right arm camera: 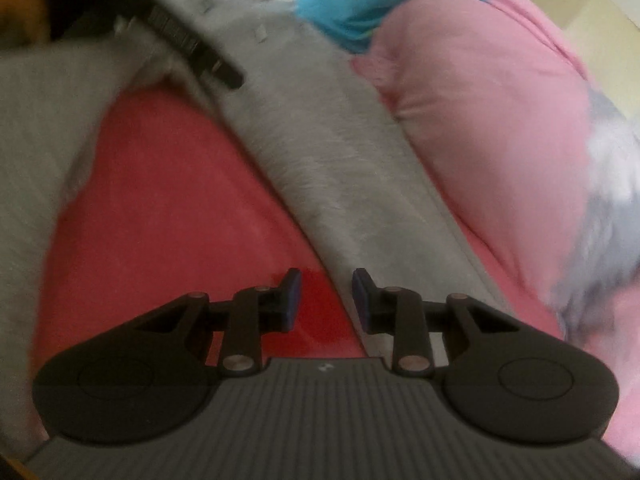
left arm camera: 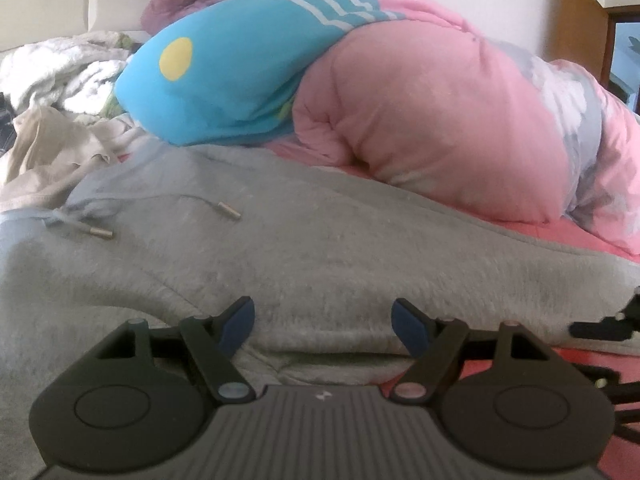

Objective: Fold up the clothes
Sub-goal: 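Pinch the sleeve with the right gripper and pull it along the bedspread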

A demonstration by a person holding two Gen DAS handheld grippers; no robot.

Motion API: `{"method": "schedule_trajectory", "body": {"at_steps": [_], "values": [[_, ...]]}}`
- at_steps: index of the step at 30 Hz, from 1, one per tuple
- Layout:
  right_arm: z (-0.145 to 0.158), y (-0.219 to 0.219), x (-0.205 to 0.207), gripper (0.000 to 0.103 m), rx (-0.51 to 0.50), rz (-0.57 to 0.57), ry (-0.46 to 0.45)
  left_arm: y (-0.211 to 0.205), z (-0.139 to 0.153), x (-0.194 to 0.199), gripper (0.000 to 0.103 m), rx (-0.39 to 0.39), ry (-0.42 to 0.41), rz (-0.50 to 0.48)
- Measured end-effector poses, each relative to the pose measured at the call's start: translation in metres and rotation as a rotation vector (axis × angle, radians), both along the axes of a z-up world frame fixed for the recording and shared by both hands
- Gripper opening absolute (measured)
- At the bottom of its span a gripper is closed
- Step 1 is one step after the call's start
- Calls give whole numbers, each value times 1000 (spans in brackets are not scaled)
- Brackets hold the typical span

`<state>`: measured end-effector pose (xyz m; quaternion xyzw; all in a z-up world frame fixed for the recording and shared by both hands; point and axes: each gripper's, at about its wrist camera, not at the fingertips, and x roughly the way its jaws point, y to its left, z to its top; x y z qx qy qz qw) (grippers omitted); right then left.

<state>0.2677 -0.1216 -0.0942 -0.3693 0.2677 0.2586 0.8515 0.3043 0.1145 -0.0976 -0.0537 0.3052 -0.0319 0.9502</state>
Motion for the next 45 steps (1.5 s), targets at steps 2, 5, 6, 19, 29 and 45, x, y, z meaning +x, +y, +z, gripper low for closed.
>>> {"method": "schedule_trajectory", "body": {"at_steps": [2, 5, 6, 19, 29, 45], "values": [[-4, 4, 2, 25, -38, 30, -39, 0, 0, 0, 77, 5, -1, 0], [3, 0, 7, 21, 8, -8, -36, -1, -1, 0, 77, 12, -1, -1], [4, -1, 7, 21, 11, -14, -42, -1, -1, 0, 77, 15, -2, -1], [28, -22, 9, 3, 194, -94, 15, 3, 1, -2, 77, 12, -25, 24], [29, -30, -16, 3, 197, -56, 84, 2, 1, -2, 77, 39, -26, 36], [46, -11, 7, 9, 516, -141, 116, 21, 4, -1, 76, 34, -25, 173]]}}
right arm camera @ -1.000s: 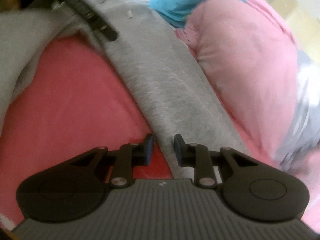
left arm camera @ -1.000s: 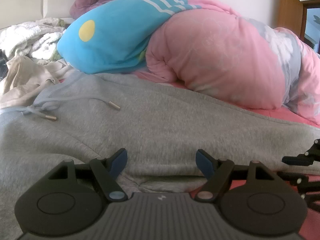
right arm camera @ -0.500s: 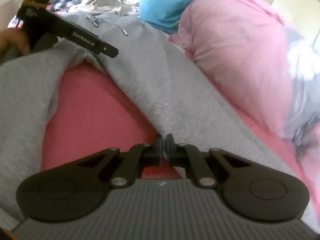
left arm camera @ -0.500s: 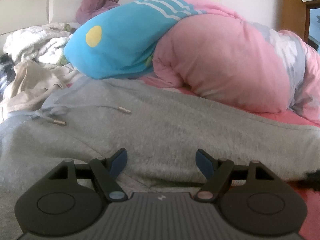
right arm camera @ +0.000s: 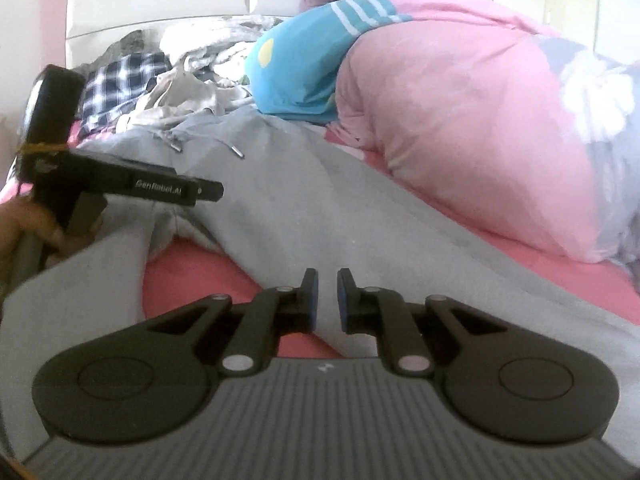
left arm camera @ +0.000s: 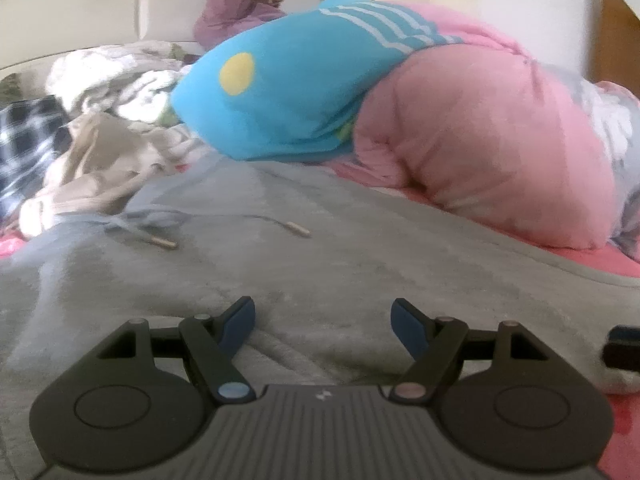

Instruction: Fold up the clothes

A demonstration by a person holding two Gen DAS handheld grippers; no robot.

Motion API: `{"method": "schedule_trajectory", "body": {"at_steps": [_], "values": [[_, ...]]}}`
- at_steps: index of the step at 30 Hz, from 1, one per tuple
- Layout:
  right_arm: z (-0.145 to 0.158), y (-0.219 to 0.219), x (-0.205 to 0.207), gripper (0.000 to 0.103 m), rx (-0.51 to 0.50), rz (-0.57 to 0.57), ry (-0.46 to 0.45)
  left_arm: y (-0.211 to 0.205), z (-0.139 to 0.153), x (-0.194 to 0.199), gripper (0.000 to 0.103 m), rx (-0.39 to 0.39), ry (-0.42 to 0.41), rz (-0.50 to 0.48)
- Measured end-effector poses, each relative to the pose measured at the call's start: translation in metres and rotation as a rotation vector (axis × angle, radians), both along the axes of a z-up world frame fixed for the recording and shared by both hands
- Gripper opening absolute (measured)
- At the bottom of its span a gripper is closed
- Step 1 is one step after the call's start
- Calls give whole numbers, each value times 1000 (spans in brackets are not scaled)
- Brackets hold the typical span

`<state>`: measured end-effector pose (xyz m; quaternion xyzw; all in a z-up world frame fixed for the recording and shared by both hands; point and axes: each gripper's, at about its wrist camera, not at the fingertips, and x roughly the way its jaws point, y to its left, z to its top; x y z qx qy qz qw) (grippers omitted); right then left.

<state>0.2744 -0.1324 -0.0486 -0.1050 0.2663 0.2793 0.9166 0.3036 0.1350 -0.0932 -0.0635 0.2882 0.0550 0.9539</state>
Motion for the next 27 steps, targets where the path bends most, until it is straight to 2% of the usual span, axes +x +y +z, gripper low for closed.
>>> {"method": "schedule_trajectory", "body": {"at_steps": [1, 4, 7, 11, 14, 18, 19, 23, 27], "values": [[-5, 6, 5, 9, 12, -3, 12, 2, -1, 1, 76, -8, 5, 3], [-36, 24, 27, 10, -6, -18, 142, 5, 1, 0, 76, -19, -4, 11], [-36, 25, 26, 10, 67, -19, 188, 5, 3, -1, 76, -23, -16, 18], [-17, 26, 29, 10, 111, -36, 143, 5, 3, -1, 76, -25, -16, 24], [-14, 35, 43, 11, 142, -67, 116, 6, 3, -2, 76, -28, -20, 34], [-41, 52, 58, 11, 181, -70, 223, 9, 4, -1, 76, -31, -22, 54], [-43, 58, 53, 11, 169, -55, 213, 10, 4, -1, 76, -30, -22, 59], [-31, 68, 41, 10, 184, 46, 225, 11, 5, -2, 76, -14, -28, 98], [-13, 80, 47, 11, 129, 18, 124, 17, 7, -5, 76, -23, -41, 130]]}}
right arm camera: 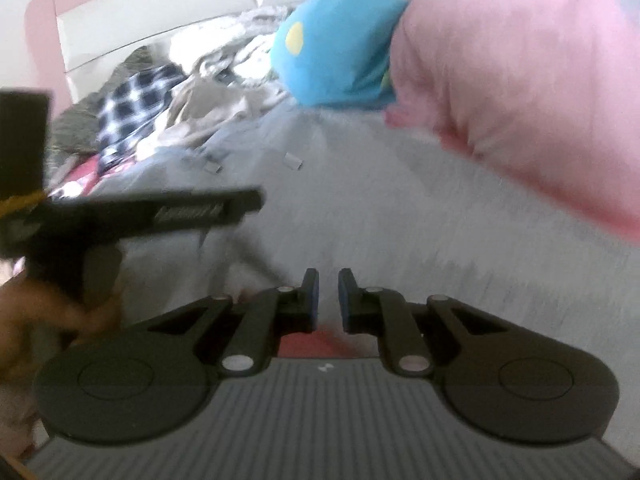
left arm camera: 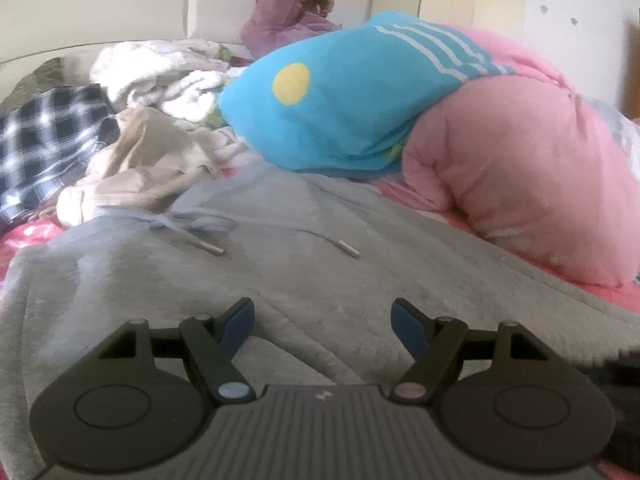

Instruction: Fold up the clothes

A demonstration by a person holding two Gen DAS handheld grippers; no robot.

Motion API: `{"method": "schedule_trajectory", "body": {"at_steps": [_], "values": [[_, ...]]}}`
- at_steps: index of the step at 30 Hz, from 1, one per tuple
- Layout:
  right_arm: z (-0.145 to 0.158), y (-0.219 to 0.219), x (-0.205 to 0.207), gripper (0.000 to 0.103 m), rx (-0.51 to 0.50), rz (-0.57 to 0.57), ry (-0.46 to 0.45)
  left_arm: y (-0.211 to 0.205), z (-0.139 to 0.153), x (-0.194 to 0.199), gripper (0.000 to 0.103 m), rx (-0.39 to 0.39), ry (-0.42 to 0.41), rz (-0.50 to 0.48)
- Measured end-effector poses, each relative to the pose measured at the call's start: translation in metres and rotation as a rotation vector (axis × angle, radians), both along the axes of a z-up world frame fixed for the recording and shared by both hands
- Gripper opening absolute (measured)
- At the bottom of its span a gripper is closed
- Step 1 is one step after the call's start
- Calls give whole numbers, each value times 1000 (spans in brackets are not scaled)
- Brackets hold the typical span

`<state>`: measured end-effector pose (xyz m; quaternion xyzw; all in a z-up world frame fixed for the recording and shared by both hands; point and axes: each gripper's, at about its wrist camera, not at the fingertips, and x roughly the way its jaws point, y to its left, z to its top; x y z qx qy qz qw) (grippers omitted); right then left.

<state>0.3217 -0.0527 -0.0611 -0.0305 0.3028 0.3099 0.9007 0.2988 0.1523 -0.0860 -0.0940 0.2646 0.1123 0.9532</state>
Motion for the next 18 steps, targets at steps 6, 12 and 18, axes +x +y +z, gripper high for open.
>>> {"method": "schedule_trajectory", "body": {"at_steps": [6, 12, 18], "values": [[-27, 27, 40, 11, 39, -21, 99, 14, 5, -1, 77, -28, -10, 43], [-24, 27, 23, 11, 106, 46, 166, 25, 1, 1, 77, -62, 20, 71], [-5, 14, 64, 11, 230, -80, 192, 32, -5, 2, 77, -77, 52, 72]]}}
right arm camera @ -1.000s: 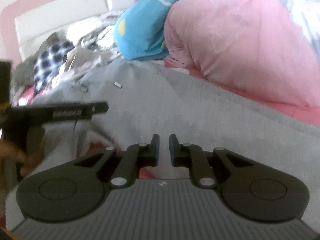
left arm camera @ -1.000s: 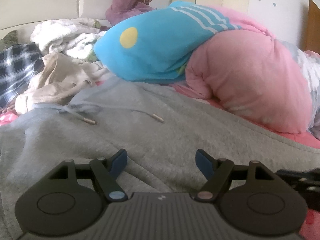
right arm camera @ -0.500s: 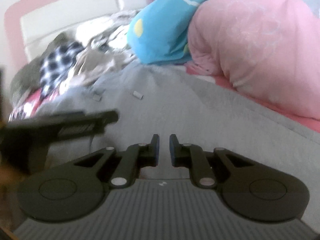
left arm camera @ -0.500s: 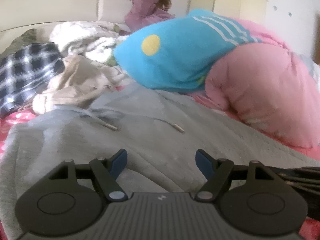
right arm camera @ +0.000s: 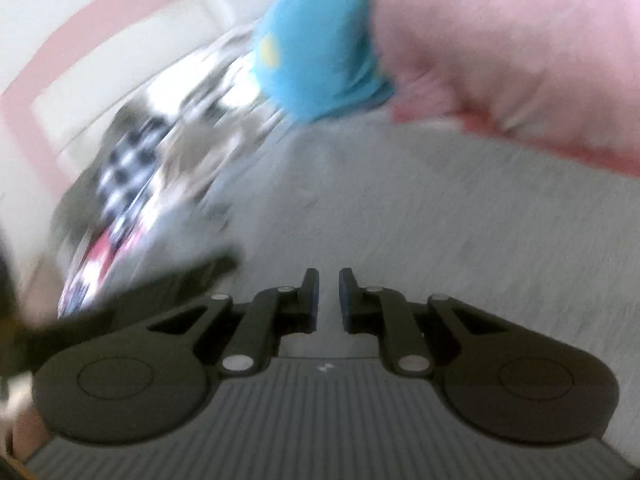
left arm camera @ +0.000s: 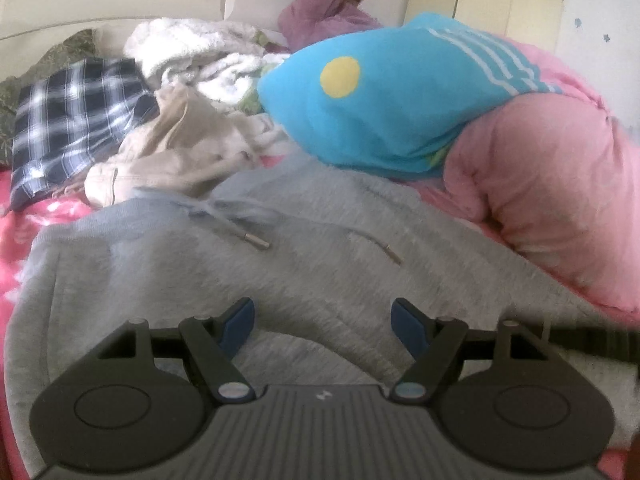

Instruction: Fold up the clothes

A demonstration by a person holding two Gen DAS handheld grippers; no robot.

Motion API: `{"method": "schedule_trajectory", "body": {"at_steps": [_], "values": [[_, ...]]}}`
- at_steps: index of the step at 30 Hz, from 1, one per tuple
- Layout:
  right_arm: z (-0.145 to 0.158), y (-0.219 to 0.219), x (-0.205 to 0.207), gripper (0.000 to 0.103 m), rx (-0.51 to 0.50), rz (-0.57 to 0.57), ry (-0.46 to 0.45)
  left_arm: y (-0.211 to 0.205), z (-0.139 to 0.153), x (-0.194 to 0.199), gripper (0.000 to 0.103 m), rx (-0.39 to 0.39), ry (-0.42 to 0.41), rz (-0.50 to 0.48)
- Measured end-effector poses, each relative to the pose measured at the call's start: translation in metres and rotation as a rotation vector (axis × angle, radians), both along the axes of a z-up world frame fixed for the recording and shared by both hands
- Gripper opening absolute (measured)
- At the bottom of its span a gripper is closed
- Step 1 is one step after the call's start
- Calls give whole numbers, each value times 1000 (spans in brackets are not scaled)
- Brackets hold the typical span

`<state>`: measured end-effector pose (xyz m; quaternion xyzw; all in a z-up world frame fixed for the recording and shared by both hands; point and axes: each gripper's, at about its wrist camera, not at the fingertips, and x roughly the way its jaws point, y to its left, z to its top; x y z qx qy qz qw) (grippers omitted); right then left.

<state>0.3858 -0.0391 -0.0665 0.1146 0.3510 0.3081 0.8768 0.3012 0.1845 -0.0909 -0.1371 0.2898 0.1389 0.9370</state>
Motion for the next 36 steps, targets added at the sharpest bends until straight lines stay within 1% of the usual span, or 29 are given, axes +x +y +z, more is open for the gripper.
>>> {"method": "schedule_trajectory", "body": {"at_steps": [3, 6, 7, 8, 11, 14, 16, 19, 20, 23, 25, 26, 28, 31, 32, 34, 36], "values": [[3, -1, 42, 11, 3, -109, 11, 7, -3, 1, 77, -36, 11, 8], [-10, 9, 88, 11, -72, -153, 44, 11, -4, 2, 77, -59, 13, 13], [-18, 13, 102, 3, -106, -172, 49, 11, -4, 2, 77, -64, 13, 14], [-25, 16, 116, 1, -140, -191, 55, 12, -4, 3, 77, -68, 13, 16], [-23, 23, 140, 0, -188, -244, -5, 11, -3, 2, 77, -68, 14, 16], [-11, 29, 144, 0, -228, -289, -9, 10, -2, 2, 77, -60, 11, 20], [3, 35, 130, 5, -261, -270, -53, 8, -1, 1, 77, -51, 9, 25], [17, 47, 108, 5, -187, -149, -52, 3, -1, 1, 77, -24, 11, 22], [19, 56, 106, 5, -178, -104, -38, 2, -1, 2, 77, -15, 15, 18], [6, 88, 115, 6, -183, -7, 34, 1, -2, 2, 77, -9, 21, 10], [-9, 102, 130, 5, -189, -25, 60, 4, -2, 3, 77, -18, 23, 11], [-13, 105, 139, 1, -182, -39, 34, 4, -3, 3, 77, -19, 25, 10], [-17, 106, 157, 0, -175, -83, -17, 3, -4, 3, 77, -17, 27, 8], [-11, 89, 176, 1, -105, -189, 24, 4, -3, 4, 78, -18, 27, 5], [-7, 81, 175, 5, -96, -215, 22, 4, -3, 3, 78, -18, 26, 6], [3, 60, 161, 7, -100, -238, 1, 2, -2, 1, 78, -12, 17, 9], [14, 24, 138, 12, -61, -244, -8, 0, 1, -2, 78, 3, 1, 10]]}}
